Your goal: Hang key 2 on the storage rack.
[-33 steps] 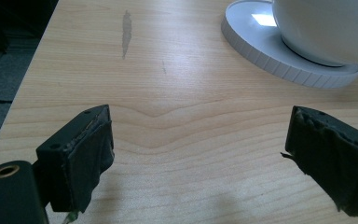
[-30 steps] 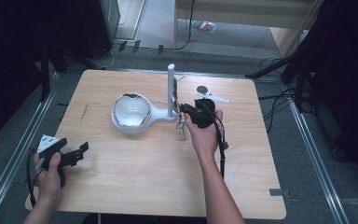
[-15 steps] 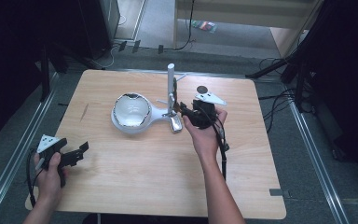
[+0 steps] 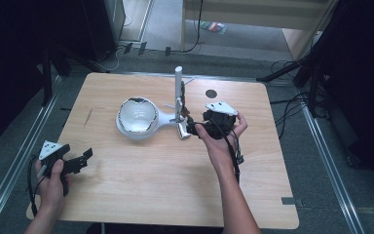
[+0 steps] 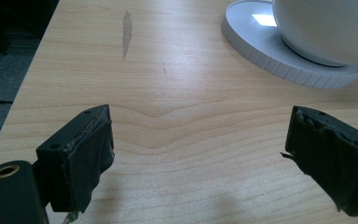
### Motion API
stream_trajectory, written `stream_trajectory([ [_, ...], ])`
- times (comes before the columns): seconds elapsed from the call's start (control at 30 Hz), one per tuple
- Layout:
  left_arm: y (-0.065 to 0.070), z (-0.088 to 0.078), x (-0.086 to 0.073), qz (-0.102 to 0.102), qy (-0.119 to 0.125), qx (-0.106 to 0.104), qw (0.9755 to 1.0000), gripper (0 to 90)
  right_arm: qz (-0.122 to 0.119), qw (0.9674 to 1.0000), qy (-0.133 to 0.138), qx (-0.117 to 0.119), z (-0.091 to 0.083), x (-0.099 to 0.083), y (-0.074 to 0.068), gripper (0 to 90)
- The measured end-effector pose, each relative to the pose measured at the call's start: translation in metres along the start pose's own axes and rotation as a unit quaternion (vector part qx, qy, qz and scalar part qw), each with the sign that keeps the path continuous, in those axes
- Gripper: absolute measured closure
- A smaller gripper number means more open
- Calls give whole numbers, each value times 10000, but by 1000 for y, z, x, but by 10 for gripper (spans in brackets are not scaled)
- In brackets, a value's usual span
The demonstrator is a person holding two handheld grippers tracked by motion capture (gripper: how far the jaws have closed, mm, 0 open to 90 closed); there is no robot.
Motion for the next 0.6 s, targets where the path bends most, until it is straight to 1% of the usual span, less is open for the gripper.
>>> stream_trajectory([
  [0.07, 0, 0, 0, 1, 2, -2, 10000, 81, -21, 10000, -41, -67, -1, -3, 0, 0],
  [0.27, 0, 0, 0, -9, 14, -5, 10000, 81, -28, 9999, -93, -106, -5, -11, 3, 0],
  [0.43, 0, 0, 0, -25, 17, 0, 10000, 81, -25, 9999, -78, -123, -8, -14, 6, 0],
  [0.53, 0, 0, 0, -22, 17, -1, 10000, 81, -95, 9998, -88, -165, -12, -19, 8, 0],
  [0.6, 0, 0, 0, -14, 13, 3, 10000, 81, -97, 9998, -96, -171, -13, -20, 9, 0],
])
Point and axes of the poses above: each handheld gripper's, and its own axes: z roughly forward along the jaws, x roughly out of its top, y roughly to its right, the point moved 5 cm from there along z, roughly forward along the jaws, and after that the axes turned 9 degrees about x, right-handed, at the moved point
